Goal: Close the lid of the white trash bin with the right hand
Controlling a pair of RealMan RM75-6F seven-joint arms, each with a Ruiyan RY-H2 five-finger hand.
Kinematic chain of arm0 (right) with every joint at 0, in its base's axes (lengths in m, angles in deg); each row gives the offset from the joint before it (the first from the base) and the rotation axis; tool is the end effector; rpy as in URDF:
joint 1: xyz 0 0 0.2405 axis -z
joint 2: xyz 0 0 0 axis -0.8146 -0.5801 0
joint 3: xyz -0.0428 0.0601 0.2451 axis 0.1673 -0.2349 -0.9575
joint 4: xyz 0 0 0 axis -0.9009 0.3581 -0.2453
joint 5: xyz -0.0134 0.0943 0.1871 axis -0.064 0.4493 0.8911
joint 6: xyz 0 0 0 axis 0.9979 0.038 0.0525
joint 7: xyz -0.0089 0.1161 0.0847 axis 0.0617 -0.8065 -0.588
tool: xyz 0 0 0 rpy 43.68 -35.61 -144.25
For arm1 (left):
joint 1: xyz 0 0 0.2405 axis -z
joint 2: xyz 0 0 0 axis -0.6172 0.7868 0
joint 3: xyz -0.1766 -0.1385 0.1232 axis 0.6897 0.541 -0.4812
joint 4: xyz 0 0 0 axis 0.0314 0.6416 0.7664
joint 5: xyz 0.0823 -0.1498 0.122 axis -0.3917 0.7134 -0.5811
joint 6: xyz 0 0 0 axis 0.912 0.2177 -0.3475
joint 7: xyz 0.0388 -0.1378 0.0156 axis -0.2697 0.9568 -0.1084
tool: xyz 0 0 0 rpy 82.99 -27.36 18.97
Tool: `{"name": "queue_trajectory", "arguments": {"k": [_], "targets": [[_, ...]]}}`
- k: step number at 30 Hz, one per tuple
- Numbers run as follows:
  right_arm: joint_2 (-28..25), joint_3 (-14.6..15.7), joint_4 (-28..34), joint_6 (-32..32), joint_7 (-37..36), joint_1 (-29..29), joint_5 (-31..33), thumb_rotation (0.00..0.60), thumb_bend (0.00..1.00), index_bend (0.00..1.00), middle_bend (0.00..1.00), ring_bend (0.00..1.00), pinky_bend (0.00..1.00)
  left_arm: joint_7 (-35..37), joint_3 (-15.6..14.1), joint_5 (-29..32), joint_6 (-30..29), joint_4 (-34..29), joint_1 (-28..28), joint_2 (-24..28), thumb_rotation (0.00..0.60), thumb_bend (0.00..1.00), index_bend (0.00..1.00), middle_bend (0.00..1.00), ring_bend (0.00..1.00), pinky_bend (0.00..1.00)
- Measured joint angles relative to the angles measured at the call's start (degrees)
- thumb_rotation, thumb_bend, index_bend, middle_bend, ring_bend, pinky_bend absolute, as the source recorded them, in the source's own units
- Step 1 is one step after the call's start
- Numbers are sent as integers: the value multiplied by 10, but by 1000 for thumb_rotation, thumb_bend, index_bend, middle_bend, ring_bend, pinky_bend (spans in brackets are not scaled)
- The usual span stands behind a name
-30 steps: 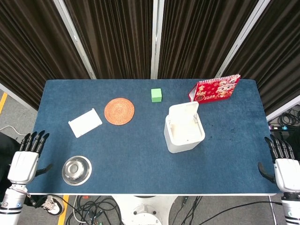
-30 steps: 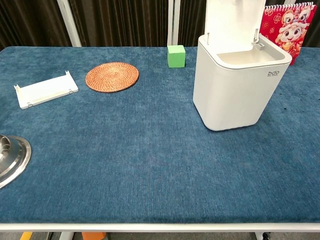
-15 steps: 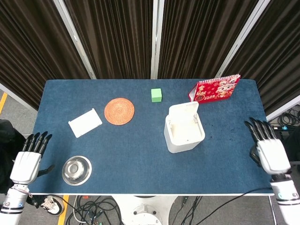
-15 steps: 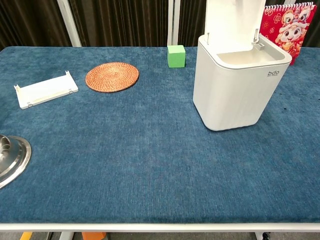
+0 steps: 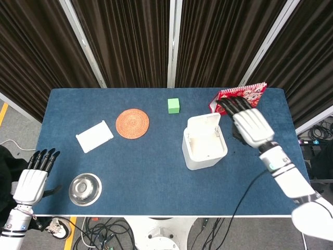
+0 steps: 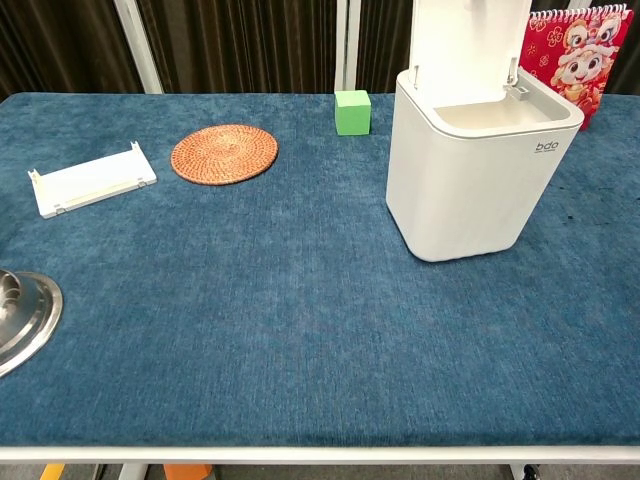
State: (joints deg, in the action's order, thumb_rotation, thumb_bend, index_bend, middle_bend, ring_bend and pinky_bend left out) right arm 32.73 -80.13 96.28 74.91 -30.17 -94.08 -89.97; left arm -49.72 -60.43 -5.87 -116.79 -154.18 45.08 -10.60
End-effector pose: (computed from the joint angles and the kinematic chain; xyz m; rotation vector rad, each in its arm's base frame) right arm -0.1077 -0.3508 0.1786 1.8192 -0.8321 1.0173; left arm -0.3008 0.1834 0.1135 -1.5199 -0.8063 -0.8853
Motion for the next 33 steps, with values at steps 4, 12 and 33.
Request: {"name": "queue_trajectory", "arguments": {"k": [4,12,33], "targets": [[-1,-4,3,-43,24,-53,70,600,1000,0,91,0,0,3,1,0,1,2,1,0,600,0,74,55,0,77],[2,14,4,-87,49,-119,174,600,1000,0,168,23,87,8,0,3,4,6,2,-1,600,0,73,55,0,76],[-39,70,68,-78,18,-109,129,600,1000,0,295,168,253,14,-3,5,4,9,0,-1,600,0,74,55,0,77]]}}
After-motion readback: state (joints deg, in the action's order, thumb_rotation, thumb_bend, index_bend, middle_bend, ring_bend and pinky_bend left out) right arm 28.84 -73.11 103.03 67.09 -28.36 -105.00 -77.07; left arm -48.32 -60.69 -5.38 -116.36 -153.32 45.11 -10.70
